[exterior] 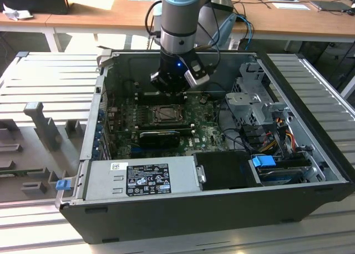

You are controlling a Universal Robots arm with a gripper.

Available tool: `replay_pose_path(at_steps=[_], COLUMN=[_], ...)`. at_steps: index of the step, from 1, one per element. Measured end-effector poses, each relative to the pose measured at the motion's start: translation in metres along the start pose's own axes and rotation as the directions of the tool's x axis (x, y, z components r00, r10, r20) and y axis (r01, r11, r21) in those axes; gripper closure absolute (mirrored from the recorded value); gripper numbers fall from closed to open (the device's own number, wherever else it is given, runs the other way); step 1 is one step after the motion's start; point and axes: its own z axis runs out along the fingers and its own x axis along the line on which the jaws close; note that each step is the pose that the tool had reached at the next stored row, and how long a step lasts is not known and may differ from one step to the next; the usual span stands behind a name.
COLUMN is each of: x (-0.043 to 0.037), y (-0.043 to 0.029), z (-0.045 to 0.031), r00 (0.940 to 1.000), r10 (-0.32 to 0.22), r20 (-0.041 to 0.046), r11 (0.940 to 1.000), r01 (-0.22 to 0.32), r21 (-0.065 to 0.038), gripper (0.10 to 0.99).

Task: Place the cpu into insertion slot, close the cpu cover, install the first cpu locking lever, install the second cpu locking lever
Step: 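Install the second cpu locking lever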

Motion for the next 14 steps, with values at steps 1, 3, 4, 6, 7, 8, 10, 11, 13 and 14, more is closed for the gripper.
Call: replay_pose_path(at_steps=[1,3,4,6,7,8,10,11,13,14], x=[0.0000,0.0000,-0.0001,0.0000,0.0000,0.0000,0.0001,0.0001,0.0002,0.0002], y=[0.0001,0.0004,0.0004,-0.0001,-0.0004,-0.0007,-0.0023,-0.0027,-0.0039,-0.0041], z=[-0.0006,-0.0036,-0.0044,-0.0044,-0.0044,-0.0044,-0.0043,-0.0043,-0.0043,-0.0043], r00=[1.0000,1.0000,1.0000,1.0000,1.0000,1.0000,1.0000,1.0000,1.0000,1.0000], r10=[0.000,0.000,0.000,0.000,0.000,0.000,0.000,0.000,0.000,0.000], r20=[0.0000,0.0000,0.0001,0.0001,0.0001,0.0001,0.0000,0.0000,0.0000,-0.0001], r11=[1.0000,1.0000,1.0000,1.0000,1.0000,1.0000,1.0000,1.0000,1.0000,1.0000], r01=[0.000,0.000,0.000,0.000,0.000,0.000,0.000,0.000,0.000,0.000], r21=[0.000,0.000,0.000,0.000,0.000,0.000,0.001,0.001,0.001,0.001], gripper=[0.980,0.980,0.980,0.980,0.980,0.980,0.980,0.980,0.980,0.980])
